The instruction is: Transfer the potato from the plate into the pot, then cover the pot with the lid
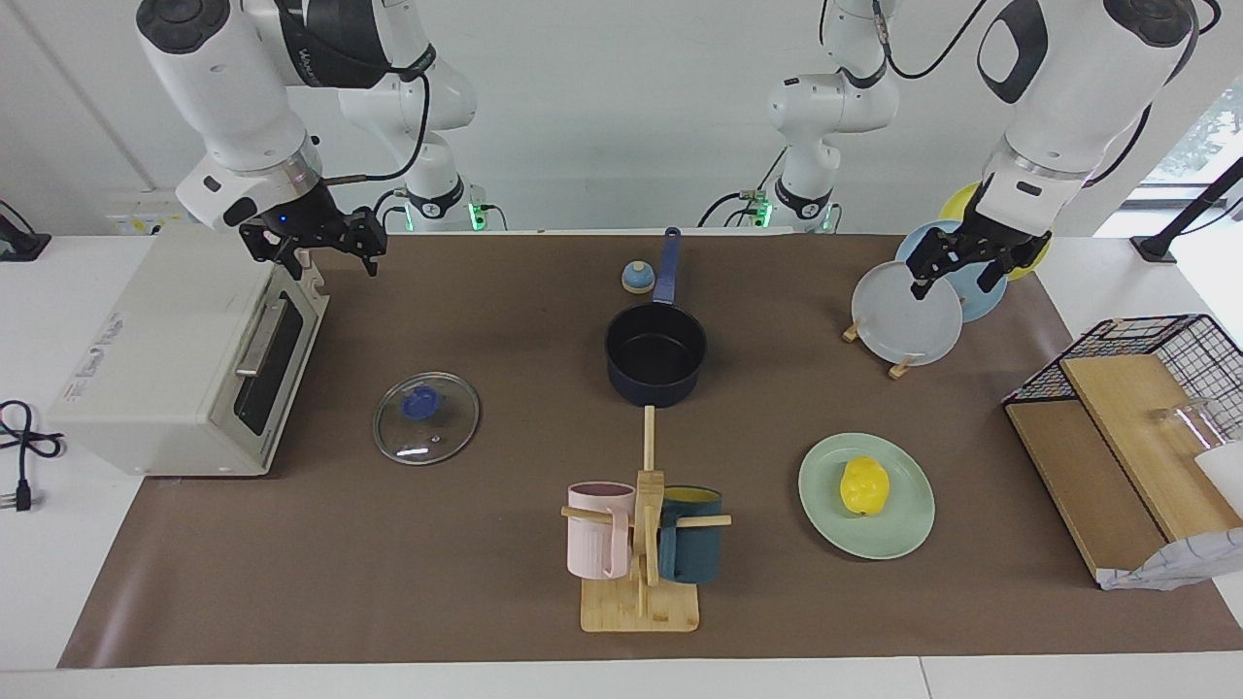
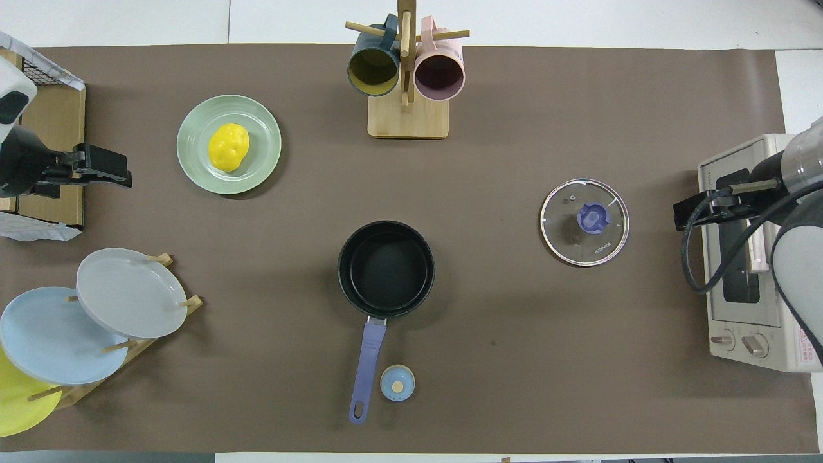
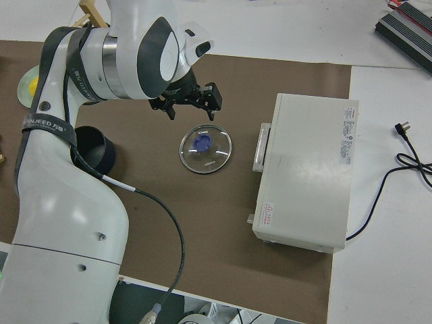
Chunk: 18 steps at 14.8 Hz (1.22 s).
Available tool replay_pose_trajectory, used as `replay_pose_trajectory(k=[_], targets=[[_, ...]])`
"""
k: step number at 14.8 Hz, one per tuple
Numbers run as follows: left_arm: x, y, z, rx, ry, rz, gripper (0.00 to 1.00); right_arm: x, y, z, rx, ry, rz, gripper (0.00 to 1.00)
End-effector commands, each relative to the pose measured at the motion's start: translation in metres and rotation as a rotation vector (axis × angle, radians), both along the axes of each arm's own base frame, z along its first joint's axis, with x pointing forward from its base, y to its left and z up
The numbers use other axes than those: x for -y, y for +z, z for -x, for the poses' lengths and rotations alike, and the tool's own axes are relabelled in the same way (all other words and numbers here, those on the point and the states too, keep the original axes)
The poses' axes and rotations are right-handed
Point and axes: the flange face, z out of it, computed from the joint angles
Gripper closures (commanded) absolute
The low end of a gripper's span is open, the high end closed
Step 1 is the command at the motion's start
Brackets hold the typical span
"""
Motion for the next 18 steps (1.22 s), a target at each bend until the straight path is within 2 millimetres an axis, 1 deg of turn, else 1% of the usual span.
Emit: replay_pose_trajectory(k=[1,6,9,10,12,13,14,15,16,17,18], targets=[[0.0,0.0,0.006,-0.004,-0.013,0.011,0.0,-0.001,0.003,0.0,0.015,-0.015,-0.016,0.0],[-0.003,0.001,0.005,0.006,-0.005,0.012,0.0,-0.001,0.003,0.0,0.015,-0.013,-0.015,0.0],[-0.004,0.002,0.002,0.029,-0.006,0.014,0.0,-0.005,0.004,0.001,0.017,-0.005,-0.015,0.0],[-0.004,0.002,0.001,0.037,-0.006,0.015,0.0,-0.004,0.005,0.001,0.018,-0.008,-0.018,0.0],[-0.004,0.0,-0.003,0.036,-0.028,0.016,0.0,0.0,0.008,0.002,0.024,-0.015,-0.018,0.0],[-0.003,-0.001,-0.004,0.036,-0.06,0.016,0.0,-0.002,0.007,0.002,0.021,-0.009,-0.018,0.0],[-0.003,-0.008,-0.009,0.028,-0.082,0.023,0.0,-0.005,0.004,0.006,0.006,0.002,-0.019,0.0],[-0.002,-0.016,-0.014,0.016,-0.094,0.038,0.0,-0.011,0.006,0.008,0.013,0.017,-0.019,0.0],[-0.001,-0.02,-0.02,0.015,-0.096,0.045,0.0,-0.021,0.005,0.007,0.021,0.046,-0.024,0.0],[0.0,-0.03,-0.027,-0.001,-0.096,0.047,0.0,-0.026,-0.001,0.003,0.056,0.068,-0.051,0.0],[0.001,-0.041,-0.034,-0.018,-0.094,0.06,0.0,-0.029,-0.014,0.0,0.1,0.091,-0.069,0.0]])
